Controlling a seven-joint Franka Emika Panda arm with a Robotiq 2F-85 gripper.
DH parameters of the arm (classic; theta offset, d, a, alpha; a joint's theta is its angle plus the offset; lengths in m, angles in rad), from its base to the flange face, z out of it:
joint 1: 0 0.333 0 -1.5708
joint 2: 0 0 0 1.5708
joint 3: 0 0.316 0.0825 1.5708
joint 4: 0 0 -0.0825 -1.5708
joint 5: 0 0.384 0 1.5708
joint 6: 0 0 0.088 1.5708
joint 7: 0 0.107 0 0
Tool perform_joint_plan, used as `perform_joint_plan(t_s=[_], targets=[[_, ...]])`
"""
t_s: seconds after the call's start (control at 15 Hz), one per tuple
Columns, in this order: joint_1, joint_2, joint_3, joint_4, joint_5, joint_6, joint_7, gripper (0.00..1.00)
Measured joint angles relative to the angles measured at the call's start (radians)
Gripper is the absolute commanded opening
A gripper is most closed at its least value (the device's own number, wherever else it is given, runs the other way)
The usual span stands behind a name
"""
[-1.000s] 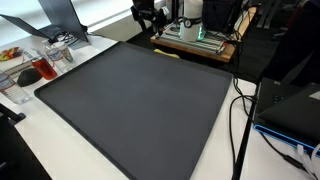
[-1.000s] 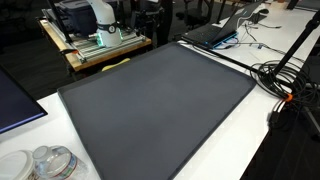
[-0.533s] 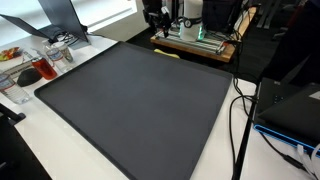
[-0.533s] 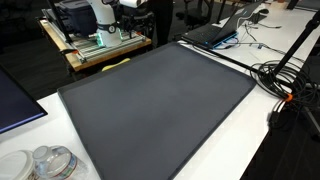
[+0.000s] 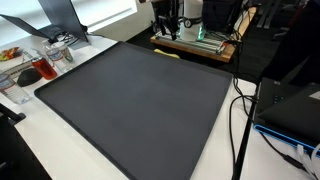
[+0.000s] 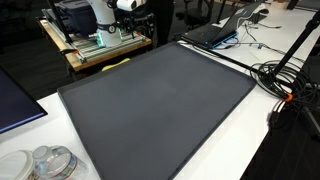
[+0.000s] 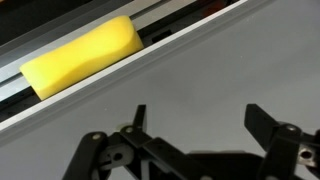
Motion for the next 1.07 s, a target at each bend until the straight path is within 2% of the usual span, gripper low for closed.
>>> perform_joint_plan(t_s=[0.6,1.07], targets=[[-0.001,-0.023,0.083,0.006,0.016,-0.032,0.343,1.00],[-0.002,-0.015,0.086,0.007,0.003,-0.062,0.347,1.00]])
